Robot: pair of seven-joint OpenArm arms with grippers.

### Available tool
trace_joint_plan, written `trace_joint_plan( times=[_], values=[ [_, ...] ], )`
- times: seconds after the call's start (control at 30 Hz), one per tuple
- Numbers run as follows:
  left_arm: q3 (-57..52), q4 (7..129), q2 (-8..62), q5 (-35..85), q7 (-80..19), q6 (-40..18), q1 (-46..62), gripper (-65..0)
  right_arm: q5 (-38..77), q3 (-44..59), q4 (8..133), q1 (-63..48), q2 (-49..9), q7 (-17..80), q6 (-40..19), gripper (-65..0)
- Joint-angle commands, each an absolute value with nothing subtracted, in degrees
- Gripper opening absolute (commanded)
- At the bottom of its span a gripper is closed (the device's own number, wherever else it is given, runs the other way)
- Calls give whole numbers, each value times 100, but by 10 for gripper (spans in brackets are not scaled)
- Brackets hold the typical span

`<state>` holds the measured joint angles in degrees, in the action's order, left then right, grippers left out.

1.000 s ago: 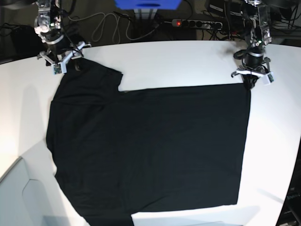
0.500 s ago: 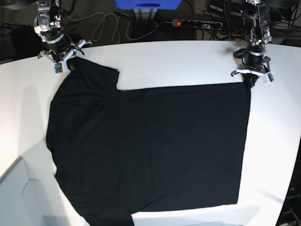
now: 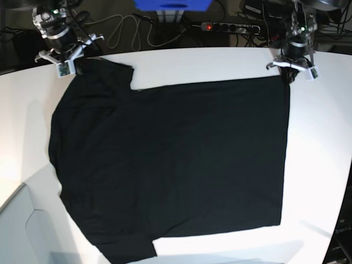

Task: Fold the T-shirt properly
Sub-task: 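Lift the shoulder edge with both grippers and drag it toward the arms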

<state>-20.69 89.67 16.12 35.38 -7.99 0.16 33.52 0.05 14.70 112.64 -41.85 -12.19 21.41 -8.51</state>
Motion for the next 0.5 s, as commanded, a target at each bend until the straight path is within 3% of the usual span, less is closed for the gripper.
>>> trace_joint_plan(
  times=[0.0,0.47],
  values=[
    [-2185,9156,1640,3530,-664,4,3424,-650,-4,1604,11389,-4295,-1253,2035,-910,-649],
    [-2273,9903,1525,3521,-673,4,4101,-650,-4,1736,11424,-4954,-1437,1982,-919,-649]
  ],
)
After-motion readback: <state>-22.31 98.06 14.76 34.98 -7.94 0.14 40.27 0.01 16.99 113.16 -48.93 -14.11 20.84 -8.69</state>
